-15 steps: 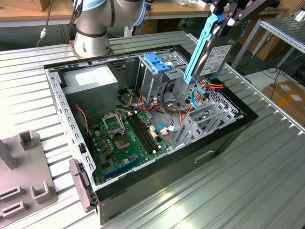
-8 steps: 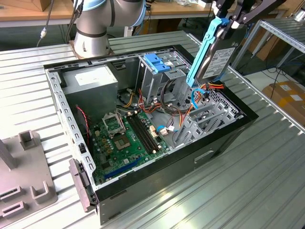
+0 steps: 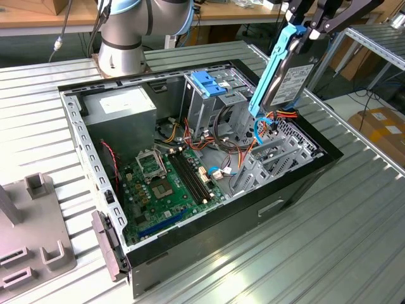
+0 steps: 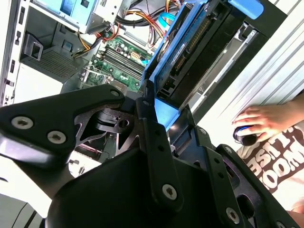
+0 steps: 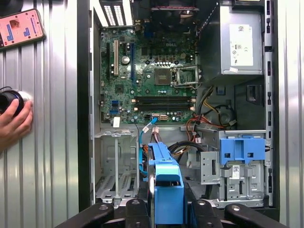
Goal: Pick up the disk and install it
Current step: 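Pick up the disk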
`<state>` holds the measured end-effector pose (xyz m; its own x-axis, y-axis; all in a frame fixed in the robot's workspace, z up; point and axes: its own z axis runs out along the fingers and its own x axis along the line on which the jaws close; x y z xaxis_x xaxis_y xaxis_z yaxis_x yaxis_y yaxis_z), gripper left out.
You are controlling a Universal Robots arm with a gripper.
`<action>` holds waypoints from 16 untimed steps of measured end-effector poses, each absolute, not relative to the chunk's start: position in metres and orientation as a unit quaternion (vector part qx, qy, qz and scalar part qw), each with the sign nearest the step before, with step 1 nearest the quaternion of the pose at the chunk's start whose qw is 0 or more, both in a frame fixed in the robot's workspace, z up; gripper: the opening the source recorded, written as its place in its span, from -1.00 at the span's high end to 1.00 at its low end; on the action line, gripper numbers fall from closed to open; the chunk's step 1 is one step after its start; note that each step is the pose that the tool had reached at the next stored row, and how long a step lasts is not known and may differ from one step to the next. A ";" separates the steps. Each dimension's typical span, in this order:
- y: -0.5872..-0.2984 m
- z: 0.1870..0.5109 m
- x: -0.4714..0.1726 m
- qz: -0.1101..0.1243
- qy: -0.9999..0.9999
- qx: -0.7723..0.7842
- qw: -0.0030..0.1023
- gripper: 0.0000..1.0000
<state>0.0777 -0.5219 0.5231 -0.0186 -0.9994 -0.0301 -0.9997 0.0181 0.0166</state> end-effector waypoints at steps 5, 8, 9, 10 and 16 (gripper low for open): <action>-0.522 0.523 0.078 0.016 0.713 -0.700 0.005 0.27; -0.522 0.523 0.078 0.016 0.713 -0.700 0.005 0.27; -0.523 0.523 0.078 0.016 0.713 -0.700 0.005 0.27; -0.524 0.523 0.078 0.016 0.713 -0.700 0.005 0.27; -0.535 0.523 0.078 0.017 0.713 -0.700 0.005 0.27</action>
<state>0.0777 -0.5351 0.5231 -0.0186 -0.9994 -0.0301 -0.9997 0.0181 0.0167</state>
